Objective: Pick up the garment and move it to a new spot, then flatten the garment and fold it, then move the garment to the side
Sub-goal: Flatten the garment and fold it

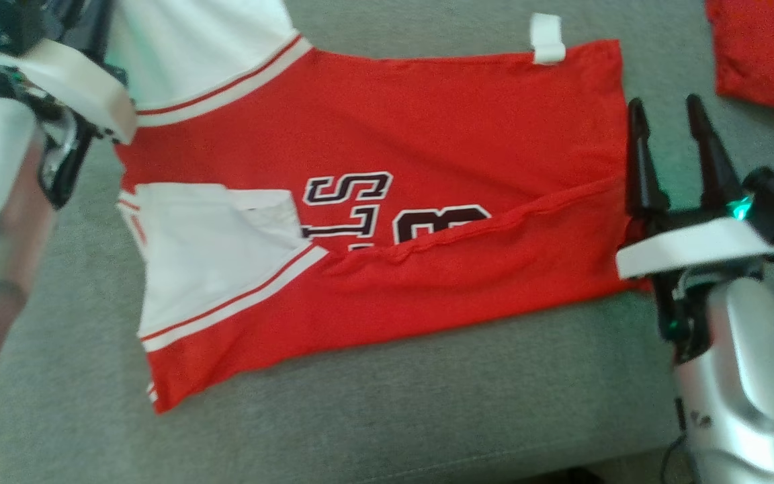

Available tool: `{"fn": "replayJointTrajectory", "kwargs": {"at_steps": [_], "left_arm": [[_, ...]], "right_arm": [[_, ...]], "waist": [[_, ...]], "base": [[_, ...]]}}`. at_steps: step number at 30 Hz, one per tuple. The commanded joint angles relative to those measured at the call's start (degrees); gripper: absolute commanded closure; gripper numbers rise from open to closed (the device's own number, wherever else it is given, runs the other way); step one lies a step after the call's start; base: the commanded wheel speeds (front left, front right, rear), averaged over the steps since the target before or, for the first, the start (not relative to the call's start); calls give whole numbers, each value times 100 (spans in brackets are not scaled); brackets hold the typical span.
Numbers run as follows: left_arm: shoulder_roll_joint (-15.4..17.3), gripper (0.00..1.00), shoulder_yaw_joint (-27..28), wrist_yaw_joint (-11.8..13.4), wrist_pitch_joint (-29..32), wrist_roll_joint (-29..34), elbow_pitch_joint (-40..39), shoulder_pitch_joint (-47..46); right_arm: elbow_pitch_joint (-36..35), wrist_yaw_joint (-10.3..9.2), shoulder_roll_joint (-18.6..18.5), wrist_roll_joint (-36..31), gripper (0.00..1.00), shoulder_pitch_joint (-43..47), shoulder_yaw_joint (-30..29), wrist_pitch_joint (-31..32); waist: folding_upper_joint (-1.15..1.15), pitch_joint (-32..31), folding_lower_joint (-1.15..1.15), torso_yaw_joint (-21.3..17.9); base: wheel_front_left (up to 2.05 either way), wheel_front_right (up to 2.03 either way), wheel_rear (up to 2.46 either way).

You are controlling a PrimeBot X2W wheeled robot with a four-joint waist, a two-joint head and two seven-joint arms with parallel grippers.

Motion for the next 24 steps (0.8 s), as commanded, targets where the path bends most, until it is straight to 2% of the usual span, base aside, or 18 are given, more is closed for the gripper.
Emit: {"fn": "replayJointTrajectory", "kwargs": {"at_steps": [1,8,16,24], "left_arm": [[203,100,154,91,-136,40,-242,-93],[301,100,-57,245,-173,116,-1322,538],[525,100,-247,509,262,105,-2710,1010],[640,100,-337,694,514,98,-3423,1197]], "right_arm": [[-286,-11,-20,-180,0,-257,4,178],[-130,-11,-25,-879,0,-908,-578,1130],[1259,-11,-24,-1472,0,-1866,-1250,2117],[2392,-11,-56,-2217,0,-2350,-1672,2327]], "waist": [[0,-176,0,268],[0,-288,0,698],[0,-219,0,946],[0,-160,0,1067]], "base": [[0,0,0],[0,0,0],[0,0,0],[0,0,0]]}}
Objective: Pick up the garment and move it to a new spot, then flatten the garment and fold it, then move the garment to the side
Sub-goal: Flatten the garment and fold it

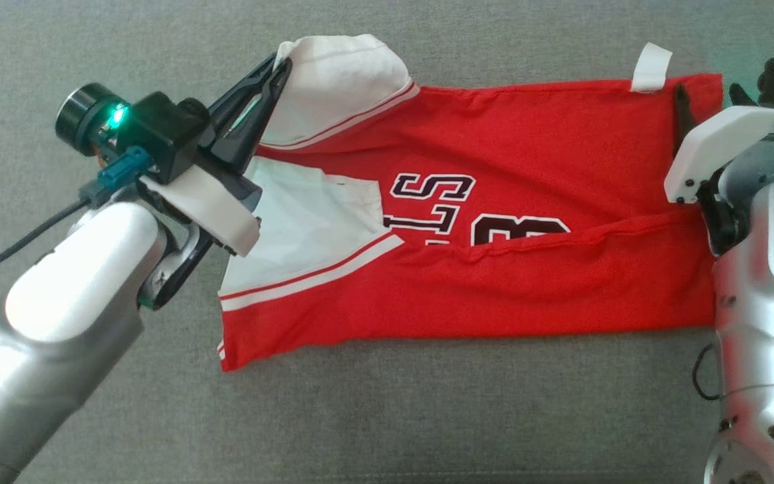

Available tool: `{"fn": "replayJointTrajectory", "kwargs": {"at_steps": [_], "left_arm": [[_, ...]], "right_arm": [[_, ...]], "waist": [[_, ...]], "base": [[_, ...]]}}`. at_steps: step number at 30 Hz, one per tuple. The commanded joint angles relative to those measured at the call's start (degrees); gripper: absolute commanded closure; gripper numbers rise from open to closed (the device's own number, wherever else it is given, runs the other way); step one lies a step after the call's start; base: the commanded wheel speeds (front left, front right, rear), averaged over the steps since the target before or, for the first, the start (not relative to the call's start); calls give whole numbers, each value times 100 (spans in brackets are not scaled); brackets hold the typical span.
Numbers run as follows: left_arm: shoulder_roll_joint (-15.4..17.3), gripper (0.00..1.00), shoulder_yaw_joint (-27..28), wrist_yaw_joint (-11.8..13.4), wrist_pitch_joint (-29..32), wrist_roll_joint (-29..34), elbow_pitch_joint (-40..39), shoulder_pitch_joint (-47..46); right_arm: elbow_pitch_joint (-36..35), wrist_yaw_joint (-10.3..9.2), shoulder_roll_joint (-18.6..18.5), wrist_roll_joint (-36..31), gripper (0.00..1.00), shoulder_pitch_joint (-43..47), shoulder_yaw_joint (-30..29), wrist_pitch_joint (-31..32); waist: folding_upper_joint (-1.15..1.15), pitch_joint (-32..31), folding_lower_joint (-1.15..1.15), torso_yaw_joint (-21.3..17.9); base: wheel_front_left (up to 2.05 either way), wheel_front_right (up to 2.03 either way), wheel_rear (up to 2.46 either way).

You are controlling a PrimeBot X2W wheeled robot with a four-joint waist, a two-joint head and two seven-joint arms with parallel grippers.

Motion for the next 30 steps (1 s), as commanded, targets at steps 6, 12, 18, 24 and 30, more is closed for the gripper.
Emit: {"fn": "replayJointTrajectory", "kwargs": {"at_steps": [6,12,18,24,30], "left_arm": [[324,100,210,108,73,9,-392,-137],[390,100,225,153,131,6,-497,-179],[441,100,309,200,142,-25,-409,-284],[526,100,535,293,36,-69,-100,-498],[533,100,705,234,-32,-65,388,-937]], "right_arm": [[405,-11,-106,-461,0,-446,-67,-128],[975,-11,-199,-715,100,-753,-30,-310],[1342,-11,-485,-766,100,-1188,380,-731],[1531,-11,-641,-306,100,-1665,774,-1203],[1614,-11,-674,532,100,-2071,1386,-1623]], "waist": [[0,103,0,50],[0,221,0,38],[0,234,0,-42],[0,152,0,-177],[0,181,0,-322]], "base": [[0,0,0],[0,0,0],[0,0,0],[0,0,0],[0,0,0]]}}
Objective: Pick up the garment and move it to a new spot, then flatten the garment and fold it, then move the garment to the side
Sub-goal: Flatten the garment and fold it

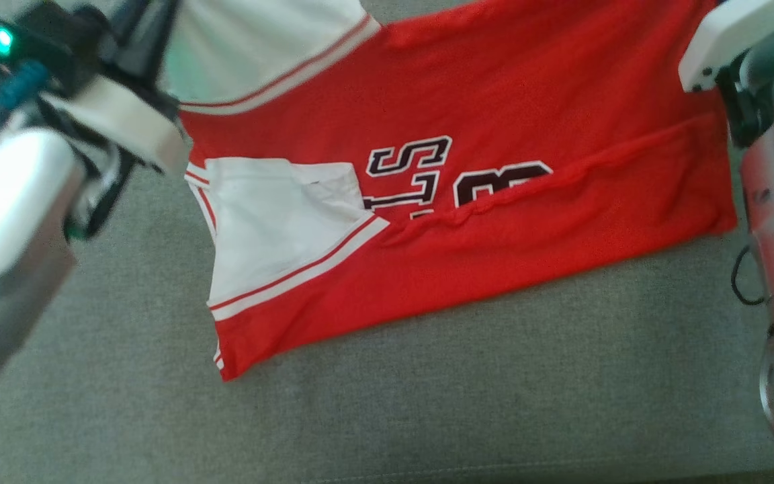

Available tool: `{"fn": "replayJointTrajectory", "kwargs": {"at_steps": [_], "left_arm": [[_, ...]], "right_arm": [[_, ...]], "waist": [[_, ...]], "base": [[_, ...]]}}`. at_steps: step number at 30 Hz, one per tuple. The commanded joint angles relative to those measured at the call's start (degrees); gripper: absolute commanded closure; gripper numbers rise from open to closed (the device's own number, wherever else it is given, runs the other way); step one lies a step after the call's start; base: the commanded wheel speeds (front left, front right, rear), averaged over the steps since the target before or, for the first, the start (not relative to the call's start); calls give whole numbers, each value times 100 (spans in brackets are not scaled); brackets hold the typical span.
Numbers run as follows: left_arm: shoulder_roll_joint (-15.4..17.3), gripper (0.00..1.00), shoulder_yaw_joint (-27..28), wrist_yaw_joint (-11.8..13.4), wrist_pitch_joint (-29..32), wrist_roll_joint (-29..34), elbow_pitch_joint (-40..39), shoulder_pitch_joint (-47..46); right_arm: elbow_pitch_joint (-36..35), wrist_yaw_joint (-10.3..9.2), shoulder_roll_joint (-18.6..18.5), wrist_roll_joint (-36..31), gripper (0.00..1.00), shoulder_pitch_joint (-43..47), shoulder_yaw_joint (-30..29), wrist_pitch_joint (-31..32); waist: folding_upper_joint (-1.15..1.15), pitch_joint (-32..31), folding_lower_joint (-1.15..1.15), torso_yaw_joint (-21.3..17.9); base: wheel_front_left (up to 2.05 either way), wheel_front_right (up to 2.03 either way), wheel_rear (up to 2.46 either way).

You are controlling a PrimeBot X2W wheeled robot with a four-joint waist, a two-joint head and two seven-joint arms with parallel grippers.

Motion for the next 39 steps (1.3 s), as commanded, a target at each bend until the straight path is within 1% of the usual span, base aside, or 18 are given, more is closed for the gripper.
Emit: {"fn": "replayJointTrajectory", "kwargs": {"at_steps": [1,8,9,13,17,22,25,30,33,37,39], "left_arm": [[204,100,331,-42,-59,30,94,-506],[-178,100,451,-193,-375,139,1033,-1363],[-178,100,451,-193,-375,139,1033,-1363],[-417,100,448,-287,-583,185,1551,-1681],[-594,100,358,-414,-753,223,1893,-1682],[-703,100,282,-560,-880,157,2096,-1373],[-704,100,246,-605,-924,125,2085,-1144],[-643,100,108,-701,-869,26,1926,-650],[-552,100,24,-696,-774,-27,1716,-326],[-371,100,-69,-617,-619,-89,1335,93],[-269,100,-153,-618,-451,-140,1114,324]], "right_arm": [[-162,-11,-31,255,100,-291,240,-133],[-272,-11,-85,1198,100,-683,708,-561],[-272,-11,-85,1198,100,-683,708,-561],[-293,-11,-122,1553,100,-792,897,-832],[-222,-11,-203,1831,100,-733,1127,-928],[-190,-11,-393,2332,100,-448,1525,-878],[-252,-11,-545,2665,100,-220,1823,-773],[-485,-11,-889,3133,100,193,2513,-504],[-567,-11,-1113,3357,100,417,2862,-368],[-684,-11,-1398,3668,100,682,3314,-153],[-735,-11,-1534,3799,100,800,3553,-5]], "waist": [[0,56,0,-52],[0,190,0,-135],[0,190,0,-135],[0,196,0,-134],[0,144,0,-105],[0,0,0,-13],[0,-112,0,53],[0,-275,0,113],[0,-357,0,152],[0,-470,0,197],[0,-537,0,207]], "base": [[0,0,0],[0,0,0],[0,0,0],[0,0,0],[0,0,0],[0,0,0],[0,0,0],[0,0,0],[0,0,0],[0,0,0],[0,0,0]]}}
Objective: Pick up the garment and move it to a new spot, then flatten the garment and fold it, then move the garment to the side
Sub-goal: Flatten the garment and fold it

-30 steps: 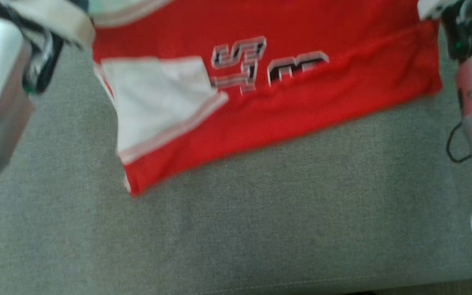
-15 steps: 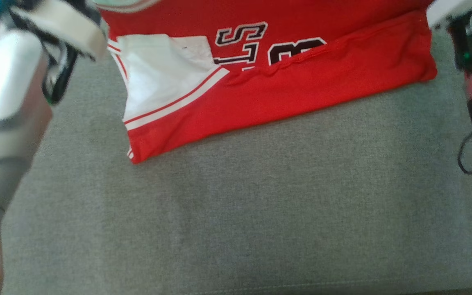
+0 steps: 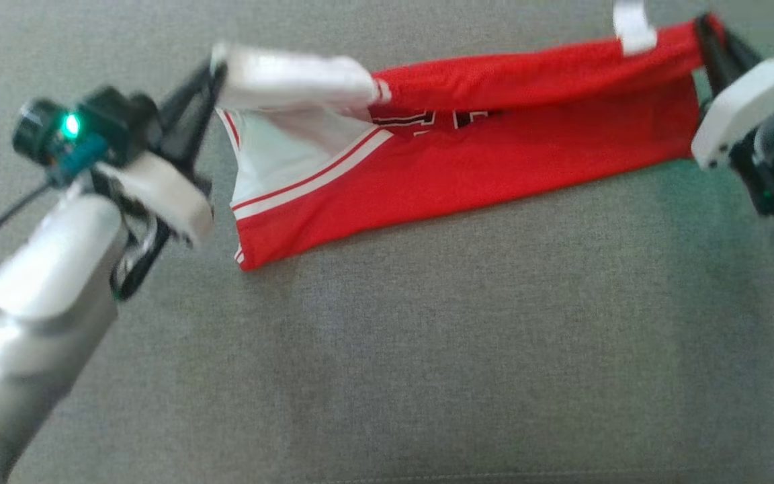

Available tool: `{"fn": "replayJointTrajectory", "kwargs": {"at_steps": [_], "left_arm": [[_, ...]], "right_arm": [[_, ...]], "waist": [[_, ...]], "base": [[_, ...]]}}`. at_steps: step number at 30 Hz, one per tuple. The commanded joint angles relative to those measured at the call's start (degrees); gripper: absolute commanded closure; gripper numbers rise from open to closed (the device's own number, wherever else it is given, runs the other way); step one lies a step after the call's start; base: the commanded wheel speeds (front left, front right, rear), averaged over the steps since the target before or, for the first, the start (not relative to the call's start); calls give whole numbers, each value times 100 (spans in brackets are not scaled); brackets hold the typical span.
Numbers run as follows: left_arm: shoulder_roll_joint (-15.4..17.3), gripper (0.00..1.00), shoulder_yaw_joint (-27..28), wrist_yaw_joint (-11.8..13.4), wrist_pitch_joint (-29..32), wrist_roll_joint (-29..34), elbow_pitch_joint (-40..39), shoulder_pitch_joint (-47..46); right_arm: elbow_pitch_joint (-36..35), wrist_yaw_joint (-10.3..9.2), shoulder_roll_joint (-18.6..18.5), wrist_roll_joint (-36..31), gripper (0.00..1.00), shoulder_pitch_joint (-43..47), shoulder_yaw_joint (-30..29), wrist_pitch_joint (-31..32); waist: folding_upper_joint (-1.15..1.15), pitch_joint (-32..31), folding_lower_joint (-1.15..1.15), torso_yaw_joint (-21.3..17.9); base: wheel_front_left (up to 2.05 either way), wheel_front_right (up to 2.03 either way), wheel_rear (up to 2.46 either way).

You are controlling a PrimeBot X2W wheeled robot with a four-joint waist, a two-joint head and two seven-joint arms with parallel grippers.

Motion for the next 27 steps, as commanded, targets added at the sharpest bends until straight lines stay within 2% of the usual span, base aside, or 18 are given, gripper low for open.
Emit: {"fn": "replayJointTrajectory", "kwargs": {"at_steps": [1,7,12,24,25,26,27], "left_arm": [[296,100,145,5,107,-55,-221,-54],[657,100,-155,-42,754,-200,-996,493],[846,100,-248,35,1098,-302,-1431,700],[1047,100,-347,146,1630,-431,-1797,768],[1043,75,-376,157,1694,-438,-1790,783],[1039,0,-407,176,1743,-424,-1784,790],[1025,0,-399,245,1717,-384,-1784,783]], "right_arm": [[-209,-11,-145,89,100,98,135,41],[-317,-11,-621,255,100,280,829,431],[-250,-11,-834,271,100,266,1235,590],[-142,-11,-890,565,100,212,1832,861],[-99,-11,-902,580,88,208,1882,936],[-62,-11,-897,622,0,213,1911,1004],[-51,-11,-874,720,0,222,1908,1070]], "waist": [[0,-55,1,11],[0,-128,1,9],[0,-104,1,-7],[0,-78,1,-56],[0,-87,1,-61],[0,-99,1,-66],[0,-112,1,-72]], "base": [[0,0,0],[0,0,0],[0,0,0],[0,0,0],[0,0,0],[0,0,0],[0,0,0]]}}
